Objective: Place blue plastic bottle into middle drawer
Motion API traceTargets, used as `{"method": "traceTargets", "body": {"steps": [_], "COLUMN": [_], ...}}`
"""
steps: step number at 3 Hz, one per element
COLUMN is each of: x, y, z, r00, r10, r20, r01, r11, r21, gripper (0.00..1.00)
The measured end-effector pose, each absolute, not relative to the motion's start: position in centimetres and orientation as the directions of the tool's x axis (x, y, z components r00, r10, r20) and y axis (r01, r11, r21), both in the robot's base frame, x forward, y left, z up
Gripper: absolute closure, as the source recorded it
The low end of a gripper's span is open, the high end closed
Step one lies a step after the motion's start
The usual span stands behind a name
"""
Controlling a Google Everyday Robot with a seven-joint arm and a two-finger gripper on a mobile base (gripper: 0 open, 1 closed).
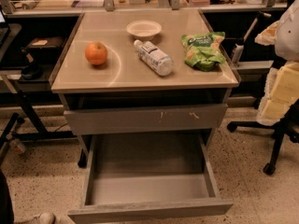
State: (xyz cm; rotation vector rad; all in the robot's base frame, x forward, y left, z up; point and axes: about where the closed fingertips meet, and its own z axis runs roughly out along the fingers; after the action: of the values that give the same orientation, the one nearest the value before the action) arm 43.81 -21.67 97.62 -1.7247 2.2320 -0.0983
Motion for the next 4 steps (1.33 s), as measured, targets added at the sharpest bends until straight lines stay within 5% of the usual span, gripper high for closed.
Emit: {"method": "traceTargets", "body": {"steps": [1, 4], "x": [43.9, 56.9], "y": [-21.5, -18.7], "z": [98.1, 98.8], "r00": [-0.228, -0.399], "r10": [-0.951, -0.860], "r20": [-0.207, -0.318], "r01": [-0.923, -0.847], "r11": [0.279, 0.479], "r21": [-0.265, -0.231], "gripper": [0.00, 0.00]}}
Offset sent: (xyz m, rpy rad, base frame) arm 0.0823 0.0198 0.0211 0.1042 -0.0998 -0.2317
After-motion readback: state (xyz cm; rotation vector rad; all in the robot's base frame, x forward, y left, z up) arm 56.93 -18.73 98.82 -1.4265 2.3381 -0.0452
